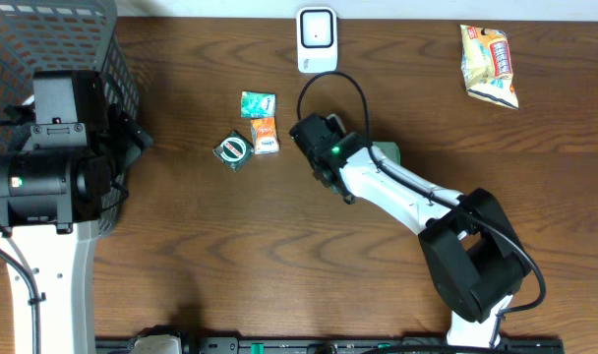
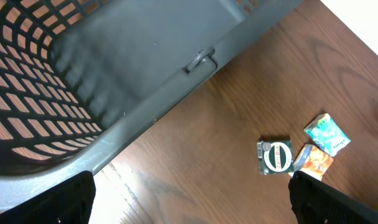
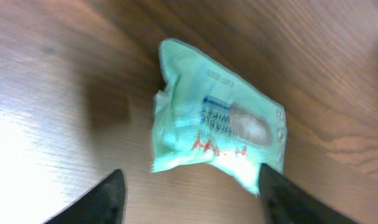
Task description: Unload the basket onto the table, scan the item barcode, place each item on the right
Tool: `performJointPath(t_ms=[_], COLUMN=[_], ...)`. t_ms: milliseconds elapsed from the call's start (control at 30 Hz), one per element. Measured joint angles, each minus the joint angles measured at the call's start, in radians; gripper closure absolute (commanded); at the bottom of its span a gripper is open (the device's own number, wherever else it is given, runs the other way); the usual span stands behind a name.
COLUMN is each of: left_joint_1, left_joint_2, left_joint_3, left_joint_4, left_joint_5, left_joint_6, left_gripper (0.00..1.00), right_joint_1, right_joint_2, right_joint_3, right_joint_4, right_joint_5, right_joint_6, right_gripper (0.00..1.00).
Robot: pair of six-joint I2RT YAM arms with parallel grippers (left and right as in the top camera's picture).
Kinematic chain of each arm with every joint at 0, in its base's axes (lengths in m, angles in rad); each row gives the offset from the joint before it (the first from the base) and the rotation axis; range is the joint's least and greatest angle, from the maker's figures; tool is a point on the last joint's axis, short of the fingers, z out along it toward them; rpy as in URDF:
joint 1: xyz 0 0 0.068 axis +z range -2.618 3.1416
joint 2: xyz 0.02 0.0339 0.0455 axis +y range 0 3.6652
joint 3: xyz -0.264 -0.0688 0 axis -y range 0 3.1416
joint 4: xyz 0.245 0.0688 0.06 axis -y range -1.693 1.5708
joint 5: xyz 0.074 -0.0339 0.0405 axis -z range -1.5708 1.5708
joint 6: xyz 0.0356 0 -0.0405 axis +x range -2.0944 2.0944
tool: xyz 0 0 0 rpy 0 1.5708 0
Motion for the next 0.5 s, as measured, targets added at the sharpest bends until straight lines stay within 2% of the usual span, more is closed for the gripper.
performJointPath(t_ms=[200, 333, 500], left_joint_1=[0.000, 0.000, 0.000], left_joint_2=[0.000, 0.000, 0.000], left_joint_3=[0.000, 0.000, 0.000], left_joint_4=[0.000, 0.000, 0.000], left_joint_5=[0.000, 0.000, 0.000], left_joint_6=[0.000, 0.000, 0.000], left_gripper=[0.02, 0.02, 0.02], right_joint_1=[-0.050, -0.137, -0.254], right_joint_2=[-0.025, -0.050, -0.051], right_joint_3=[0.187, 0.220, 0.183], right_joint_4=[-0.096, -0.097, -0.108], right_joint_5=[-0.051, -0.108, -0.299], right_joint_6=[0.049, 0.078, 0.095], right_gripper=[0.19, 0.22, 0.24])
